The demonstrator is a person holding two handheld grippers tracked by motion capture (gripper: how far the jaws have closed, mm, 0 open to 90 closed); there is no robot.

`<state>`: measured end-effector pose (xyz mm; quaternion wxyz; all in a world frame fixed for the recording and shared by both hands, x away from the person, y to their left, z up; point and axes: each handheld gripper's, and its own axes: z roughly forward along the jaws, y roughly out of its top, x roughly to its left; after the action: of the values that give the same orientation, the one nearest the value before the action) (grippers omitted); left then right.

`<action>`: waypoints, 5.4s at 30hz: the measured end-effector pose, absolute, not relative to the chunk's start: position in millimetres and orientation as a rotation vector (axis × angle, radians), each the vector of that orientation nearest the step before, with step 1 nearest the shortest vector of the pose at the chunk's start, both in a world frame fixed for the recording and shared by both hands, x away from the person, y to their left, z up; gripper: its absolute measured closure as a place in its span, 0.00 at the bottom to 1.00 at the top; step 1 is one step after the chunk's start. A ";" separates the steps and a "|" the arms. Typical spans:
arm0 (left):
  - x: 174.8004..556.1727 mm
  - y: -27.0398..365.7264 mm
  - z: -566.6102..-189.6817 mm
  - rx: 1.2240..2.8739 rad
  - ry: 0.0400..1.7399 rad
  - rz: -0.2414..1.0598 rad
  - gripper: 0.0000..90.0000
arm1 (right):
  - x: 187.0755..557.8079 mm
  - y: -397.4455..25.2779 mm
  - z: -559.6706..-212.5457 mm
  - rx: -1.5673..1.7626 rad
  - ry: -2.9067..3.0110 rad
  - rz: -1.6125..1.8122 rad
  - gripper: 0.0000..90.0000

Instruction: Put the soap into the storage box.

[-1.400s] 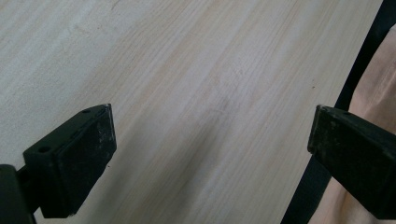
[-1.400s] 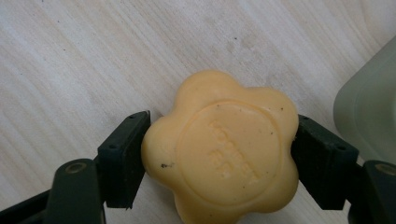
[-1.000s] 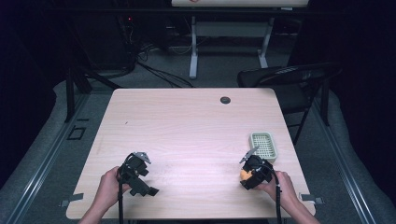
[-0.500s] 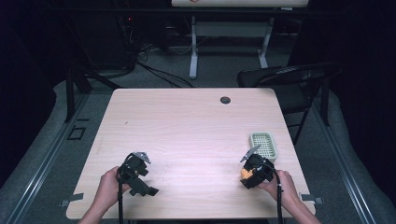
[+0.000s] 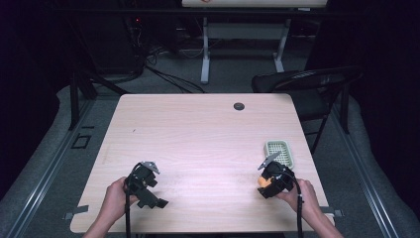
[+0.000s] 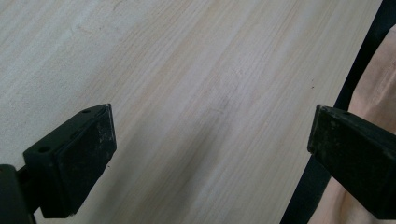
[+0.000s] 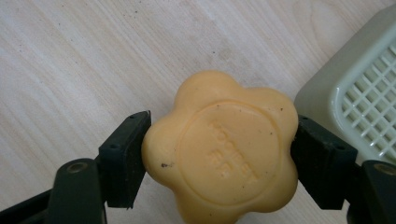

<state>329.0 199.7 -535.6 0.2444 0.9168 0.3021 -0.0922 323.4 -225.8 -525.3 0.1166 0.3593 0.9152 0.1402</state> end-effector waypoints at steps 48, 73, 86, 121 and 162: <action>329.9 198.4 -536.9 2.506 0.828 -0.253 0.01 | 349.3 -257.2 -494.7 1.164 2.540 0.470 0.29; 330.0 198.6 -536.6 2.505 0.827 -0.251 0.01 | 385.3 -260.1 -492.3 1.217 2.491 0.474 0.30; 330.2 199.0 -536.7 2.506 0.826 -0.255 0.01 | 401.2 -263.3 -497.4 1.258 2.482 0.475 0.29; 330.1 199.1 -537.2 2.508 0.823 -0.259 0.01 | 425.9 -281.4 -524.6 1.373 2.481 0.482 0.29; 330.1 199.1 -537.1 2.507 0.823 -0.259 0.01 | 423.6 -284.2 -524.1 1.440 2.437 0.518 0.23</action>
<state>330.1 199.1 -537.1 0.2426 0.9173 0.3011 -0.0948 423.6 -284.2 -524.1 0.1316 0.4960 0.8395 0.1783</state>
